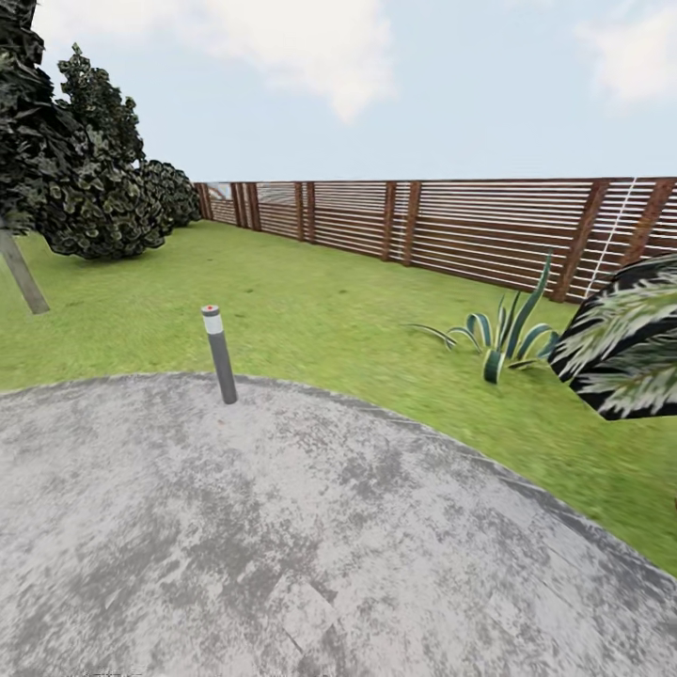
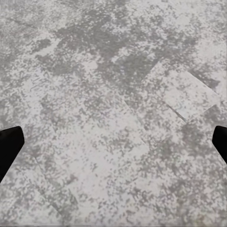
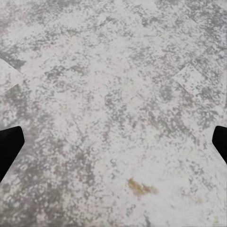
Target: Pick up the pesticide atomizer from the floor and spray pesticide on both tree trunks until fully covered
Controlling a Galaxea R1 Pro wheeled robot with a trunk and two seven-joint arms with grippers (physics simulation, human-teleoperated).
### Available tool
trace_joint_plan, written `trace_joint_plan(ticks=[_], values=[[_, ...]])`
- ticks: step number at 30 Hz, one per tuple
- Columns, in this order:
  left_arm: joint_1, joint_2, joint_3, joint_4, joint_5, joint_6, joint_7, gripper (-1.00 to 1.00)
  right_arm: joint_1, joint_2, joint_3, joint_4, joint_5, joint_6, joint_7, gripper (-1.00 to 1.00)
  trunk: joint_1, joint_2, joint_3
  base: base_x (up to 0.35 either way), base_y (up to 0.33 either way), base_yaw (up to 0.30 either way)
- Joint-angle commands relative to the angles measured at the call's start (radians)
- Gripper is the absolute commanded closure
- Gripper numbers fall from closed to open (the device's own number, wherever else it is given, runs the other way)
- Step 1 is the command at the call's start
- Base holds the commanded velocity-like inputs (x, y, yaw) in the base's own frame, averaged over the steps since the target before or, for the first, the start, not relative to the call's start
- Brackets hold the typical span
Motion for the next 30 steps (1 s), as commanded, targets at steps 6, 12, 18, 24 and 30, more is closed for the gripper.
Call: trace_joint_plan(ticks=[6,12,18,24,30], values=[[-0.001,0.000,0.000,0.001,0.001,-0.003,0.001,-1.00,0.000,0.001,0.000,0.000,0.000,-0.003,-0.001,-1.00,0.000,0.000,-0.007,0.000,0.000,0.241],[-0.002,0.000,0.000,0.001,0.001,-0.004,-0.001,-1.00,0.000,0.001,0.000,0.000,0.000,-0.003,-0.001,-1.00,0.000,0.000,-0.011,0.000,0.000,0.261],[-0.001,0.000,-0.001,0.000,0.001,-0.005,-0.002,-1.00,0.000,0.001,0.000,0.000,0.000,-0.003,-0.001,-1.00,0.008,-0.014,-0.021,0.000,0.000,0.267],[-0.001,0.000,-0.001,0.000,0.001,-0.005,-0.001,-1.00,0.000,0.001,0.000,0.000,0.000,-0.003,-0.001,-1.00,0.031,-0.056,-0.043,0.000,0.000,0.268],[-0.001,0.000,0.001,0.000,0.001,-0.004,0.001,-1.00,0.000,0.001,0.001,0.000,0.000,-0.003,-0.001,-1.00,0.054,-0.098,-0.063,0.000,0.000,0.277]])
